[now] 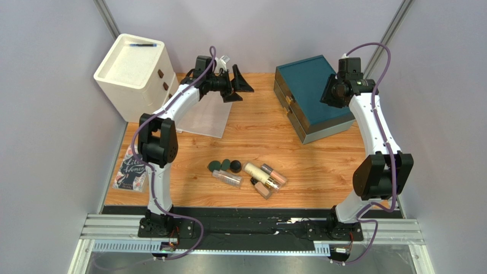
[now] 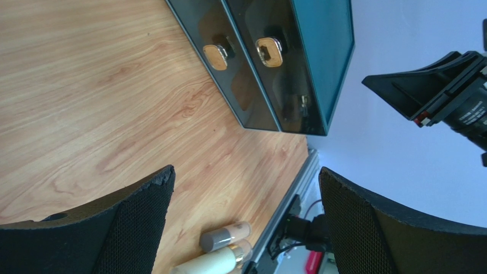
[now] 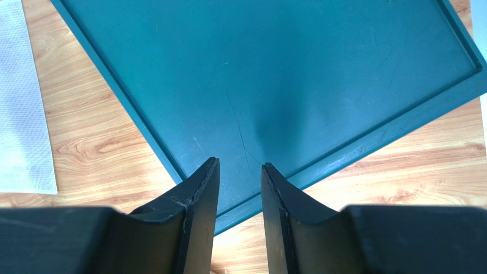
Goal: Organize the makeup
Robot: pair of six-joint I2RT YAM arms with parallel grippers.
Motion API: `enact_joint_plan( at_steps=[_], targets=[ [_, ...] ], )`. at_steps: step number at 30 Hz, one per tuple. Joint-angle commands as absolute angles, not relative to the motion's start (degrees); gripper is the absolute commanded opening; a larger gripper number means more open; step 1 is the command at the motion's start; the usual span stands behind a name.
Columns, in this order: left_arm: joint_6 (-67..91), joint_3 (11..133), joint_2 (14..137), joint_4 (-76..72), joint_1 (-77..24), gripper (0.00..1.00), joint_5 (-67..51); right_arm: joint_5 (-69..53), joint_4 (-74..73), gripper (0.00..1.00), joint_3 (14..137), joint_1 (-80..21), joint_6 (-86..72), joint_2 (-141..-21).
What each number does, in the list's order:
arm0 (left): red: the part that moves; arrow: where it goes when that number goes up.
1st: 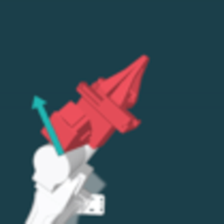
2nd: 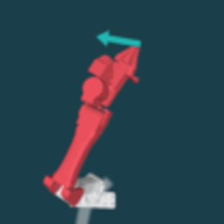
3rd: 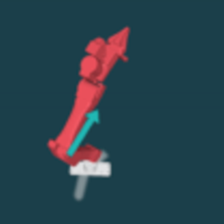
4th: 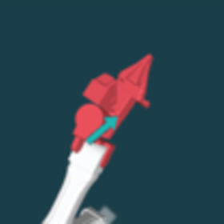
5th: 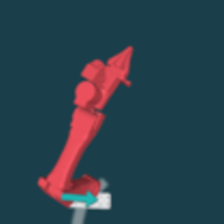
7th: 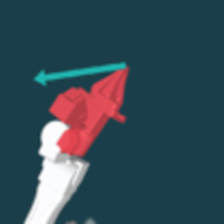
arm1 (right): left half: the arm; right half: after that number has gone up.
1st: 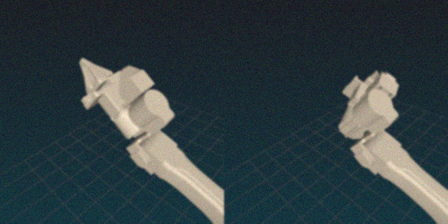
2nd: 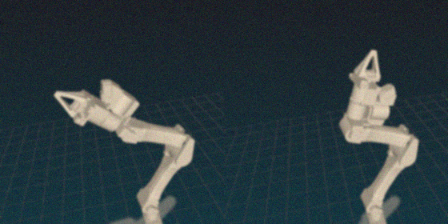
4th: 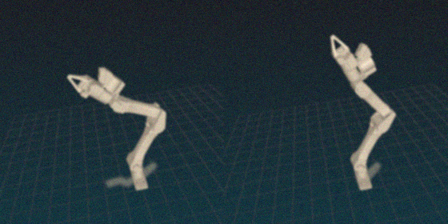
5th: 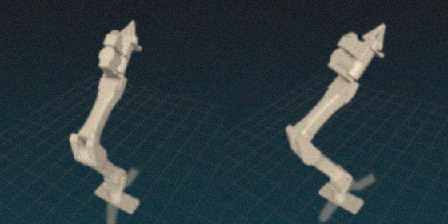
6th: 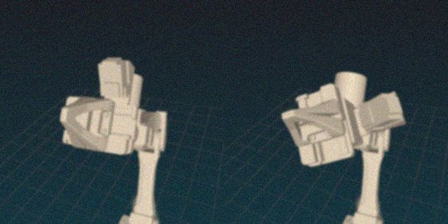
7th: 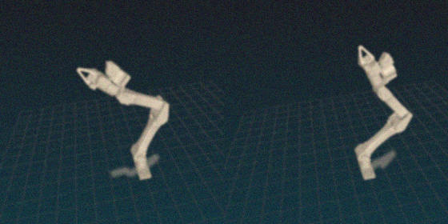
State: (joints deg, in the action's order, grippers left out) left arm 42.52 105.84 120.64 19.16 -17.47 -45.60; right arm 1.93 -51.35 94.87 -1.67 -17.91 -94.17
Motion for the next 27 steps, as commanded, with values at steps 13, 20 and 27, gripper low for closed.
enact_joint_plan(
  at_steps=[13,20,27],
  targets=[
    [62.4,110.55,131.3,-6.32,-23.99,0.97,-54.84,-2.02,-47.9,0.36,95.54,-1.41,-17.93,-97.56],
    [70.29,121.71,141.39,-7.29,-26.01,0.87,-53.96,-0.09,-47.72,0.0,93.17,-1.32,-16.79,-99.23],
    [76.64,129.71,148.7,-9.94,-26.28,0.82,-53.0,-0.97,-47.37,0.0,91.5,-1.23,-16.7,-100.19]
  ],
)
